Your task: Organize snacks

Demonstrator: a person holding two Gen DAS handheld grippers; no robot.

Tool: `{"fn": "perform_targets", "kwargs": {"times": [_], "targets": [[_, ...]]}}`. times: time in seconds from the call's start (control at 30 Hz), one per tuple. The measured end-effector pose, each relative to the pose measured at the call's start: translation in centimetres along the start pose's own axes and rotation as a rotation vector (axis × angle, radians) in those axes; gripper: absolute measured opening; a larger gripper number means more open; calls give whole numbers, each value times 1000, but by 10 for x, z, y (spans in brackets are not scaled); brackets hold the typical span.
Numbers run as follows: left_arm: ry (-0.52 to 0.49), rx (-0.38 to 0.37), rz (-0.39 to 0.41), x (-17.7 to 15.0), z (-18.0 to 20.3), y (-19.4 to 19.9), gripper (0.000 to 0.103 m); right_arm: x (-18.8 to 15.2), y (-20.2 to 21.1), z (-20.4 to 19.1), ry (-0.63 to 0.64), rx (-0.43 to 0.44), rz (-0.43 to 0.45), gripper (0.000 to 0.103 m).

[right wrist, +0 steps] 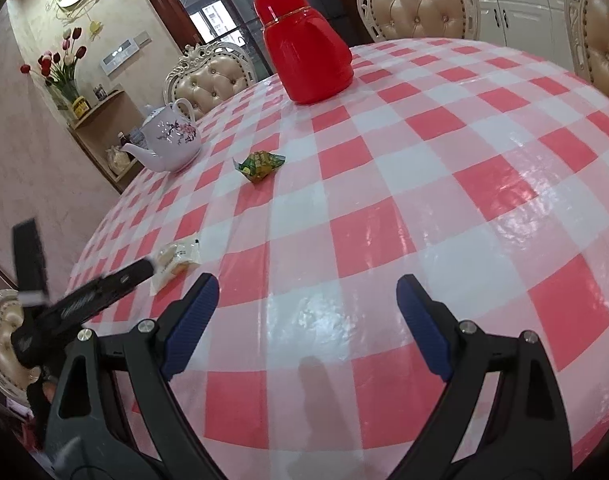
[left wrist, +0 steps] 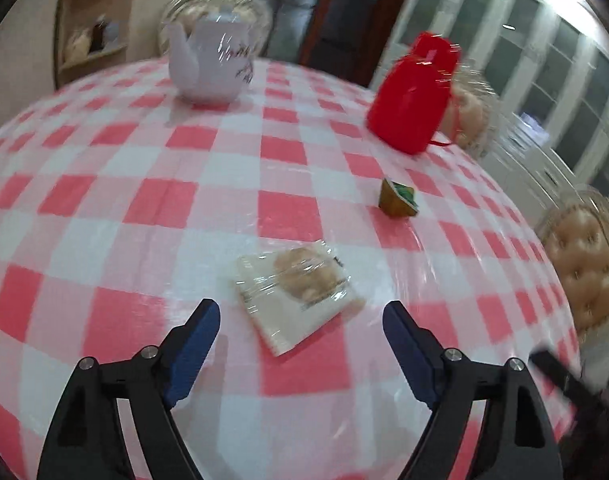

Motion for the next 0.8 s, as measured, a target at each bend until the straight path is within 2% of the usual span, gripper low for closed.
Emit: {"fn": "perform_targets", "kwargs": {"times": [0.1,0.23,0.27,0.3,0.4,0.43,0.53,0.67,0.8], "targets": [[66,113,-95,8,16,-30,86,-1,1,-1,1,7,0,91],[5,244,-95,12,40,-47,86,3,5,-1,-18,38,6,91],[-41,285,-92,11,45,-52,86,3,6,-1,-21,45,7,91],[-77,292,-76,10,48,-52,82,4,7,-1,-23,51,8,91],[-136,227,-50,9,48,-44,57,5,9,-3,-18,62,12,92],[-162,207,-45,8,47,-41,51,5,9,-3,-17,61,13,92],[-233,131,-45,-1,42,-29,46,4,8,0,-19,51,7,91],[-247,28,-31,-20,21,-1,45,5,8,4,-29,44,11,91],[-254,39,-14,-38,-4,24,45,4,8,5,-25,38,8,91]]}}
Point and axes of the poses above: each gripper's, at about its wrist camera, not at the fingertips, and y roughly against the way its jaws point, z to its right, x to its top, the point moved 3 cm from there along -y, roughly the way its jaws point, and after that the axes turned 5 degrees about -y, right-handed, at the moved point
